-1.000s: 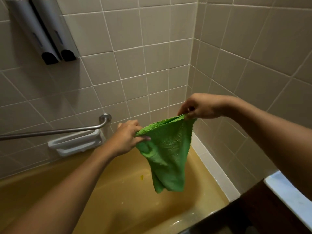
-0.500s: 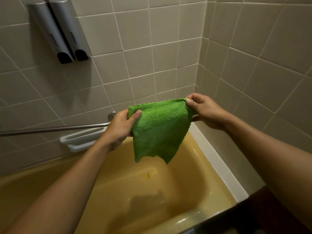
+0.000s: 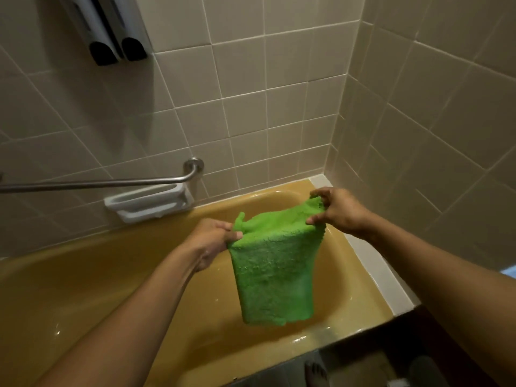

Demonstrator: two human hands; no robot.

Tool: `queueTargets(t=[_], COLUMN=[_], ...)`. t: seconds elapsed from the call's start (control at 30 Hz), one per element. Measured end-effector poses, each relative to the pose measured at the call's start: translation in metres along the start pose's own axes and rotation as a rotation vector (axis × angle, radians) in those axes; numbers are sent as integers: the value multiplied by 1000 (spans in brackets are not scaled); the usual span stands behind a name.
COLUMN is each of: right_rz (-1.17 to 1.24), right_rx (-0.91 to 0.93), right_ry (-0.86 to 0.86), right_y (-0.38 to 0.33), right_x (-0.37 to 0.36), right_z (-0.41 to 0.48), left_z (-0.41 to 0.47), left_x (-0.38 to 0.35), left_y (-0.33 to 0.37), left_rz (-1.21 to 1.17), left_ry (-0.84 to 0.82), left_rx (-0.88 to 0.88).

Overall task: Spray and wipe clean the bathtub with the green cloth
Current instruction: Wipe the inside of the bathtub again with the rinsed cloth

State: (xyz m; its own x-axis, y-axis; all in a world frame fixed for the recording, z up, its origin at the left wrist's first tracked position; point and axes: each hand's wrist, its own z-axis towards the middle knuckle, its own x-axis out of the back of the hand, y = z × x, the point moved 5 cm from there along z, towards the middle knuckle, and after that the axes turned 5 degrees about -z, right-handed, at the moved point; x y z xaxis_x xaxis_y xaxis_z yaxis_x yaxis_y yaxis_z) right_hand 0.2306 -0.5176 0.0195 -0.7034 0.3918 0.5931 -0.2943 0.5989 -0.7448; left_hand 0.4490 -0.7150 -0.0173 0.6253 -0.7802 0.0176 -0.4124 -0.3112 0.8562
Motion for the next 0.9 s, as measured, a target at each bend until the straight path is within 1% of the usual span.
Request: queueTargets(t=[0.03,0.07,0.17,0.23,0.3,0.4,0.47,0.53,0.6,0.7,0.8,0.83,0.9], right_rz=[-32,-9,207,327,355,420,508,550,512,318,235,230,229], right_rx=[-20,-37,-46,-35,-24,-19,-64,-122,-152,-166,-164,-147,-101], right_ry=[31,61,116,100,88,62,9,-74,-128,-79,0,11,-5], right_y=[10,19,35,35,32,30,31,35,37,43,49,49,47], right_x=[-5,-11,-24,-34,-43,-53,-57,-63,-67,-65,-65,-65,-68], right_z=[1,2,1,-2,-3,-1,1,3,4,9,11,10,8], left_z=[1,0,-6,-8,-7,-2,4,9,12,16,18,15,10], left_x=[0,-1,-6,-8,-11,-12,-8,-2,4,14,20,20,19], left_y=[-9,-15,-26,-29,-31,-28,-26,-22,-20,-27,-44,-48,-51], left_rz=[-28,-24,101,85,31,-37,-62,-70,-78,-28,92,102,57], left_ry=[47,78,145,169,147,93,71,65,83,142,149,139,121], left_rx=[4,2,-66,-94,-76,4,52,41,1,-10,118,163,190])
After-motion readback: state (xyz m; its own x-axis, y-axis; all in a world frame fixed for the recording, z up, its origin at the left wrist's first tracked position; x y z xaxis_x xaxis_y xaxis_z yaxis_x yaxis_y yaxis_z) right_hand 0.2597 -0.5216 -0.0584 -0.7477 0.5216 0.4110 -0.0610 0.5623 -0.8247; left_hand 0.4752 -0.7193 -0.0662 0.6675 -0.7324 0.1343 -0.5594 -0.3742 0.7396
